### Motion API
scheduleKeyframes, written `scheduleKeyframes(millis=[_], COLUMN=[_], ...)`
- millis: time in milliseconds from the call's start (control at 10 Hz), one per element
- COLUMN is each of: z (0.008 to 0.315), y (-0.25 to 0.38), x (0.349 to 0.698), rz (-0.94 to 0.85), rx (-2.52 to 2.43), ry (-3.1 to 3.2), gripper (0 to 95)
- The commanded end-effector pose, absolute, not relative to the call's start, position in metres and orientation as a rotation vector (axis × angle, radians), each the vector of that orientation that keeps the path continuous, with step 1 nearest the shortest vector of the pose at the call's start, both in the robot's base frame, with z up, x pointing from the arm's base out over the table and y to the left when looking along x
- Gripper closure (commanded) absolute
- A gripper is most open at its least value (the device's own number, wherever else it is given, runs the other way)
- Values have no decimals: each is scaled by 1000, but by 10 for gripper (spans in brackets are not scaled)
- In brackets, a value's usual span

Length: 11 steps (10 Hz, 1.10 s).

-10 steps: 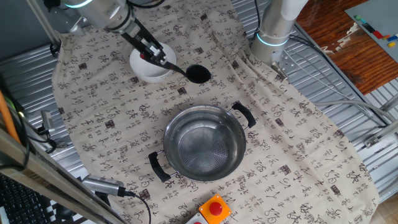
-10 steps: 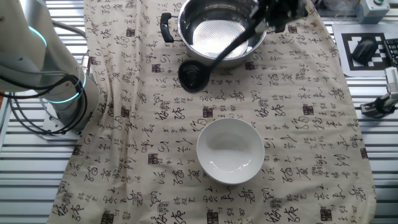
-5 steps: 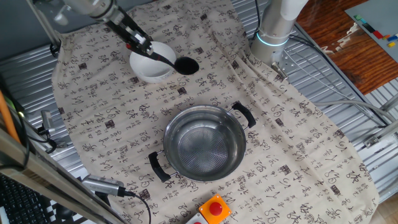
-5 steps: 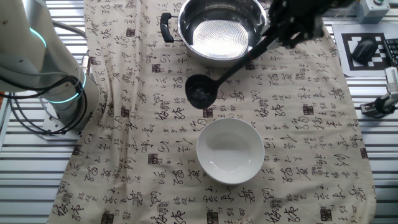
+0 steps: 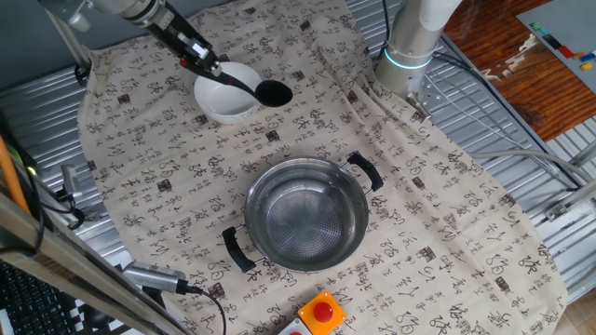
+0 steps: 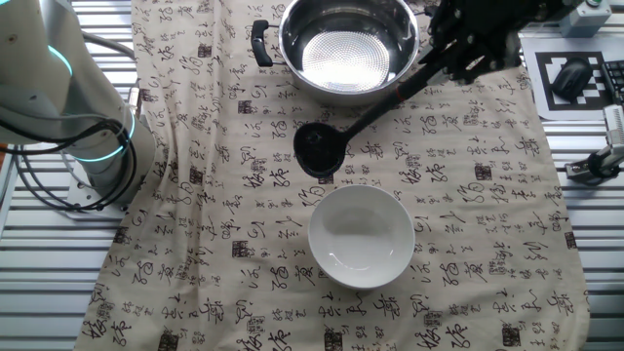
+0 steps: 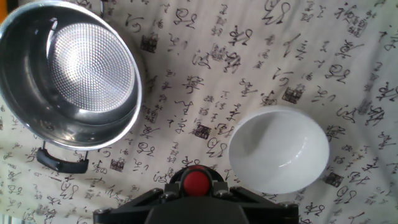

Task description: Scoop water with a large spoon from one bowl to another

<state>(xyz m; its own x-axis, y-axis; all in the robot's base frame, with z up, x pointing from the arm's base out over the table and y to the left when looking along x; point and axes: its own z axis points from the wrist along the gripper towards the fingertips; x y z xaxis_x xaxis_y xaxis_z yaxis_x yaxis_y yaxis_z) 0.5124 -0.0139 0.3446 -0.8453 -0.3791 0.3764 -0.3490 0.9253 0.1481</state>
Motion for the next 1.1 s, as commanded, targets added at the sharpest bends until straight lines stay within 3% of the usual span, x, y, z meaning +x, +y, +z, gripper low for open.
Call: scheduleKeyframes(millis=[100, 1100], z=[344, 344], y=[-14, -14], x=[511, 511], rz=[-103, -31], rx=[533, 497], ry=[-2679, -2670], gripper=[950, 950])
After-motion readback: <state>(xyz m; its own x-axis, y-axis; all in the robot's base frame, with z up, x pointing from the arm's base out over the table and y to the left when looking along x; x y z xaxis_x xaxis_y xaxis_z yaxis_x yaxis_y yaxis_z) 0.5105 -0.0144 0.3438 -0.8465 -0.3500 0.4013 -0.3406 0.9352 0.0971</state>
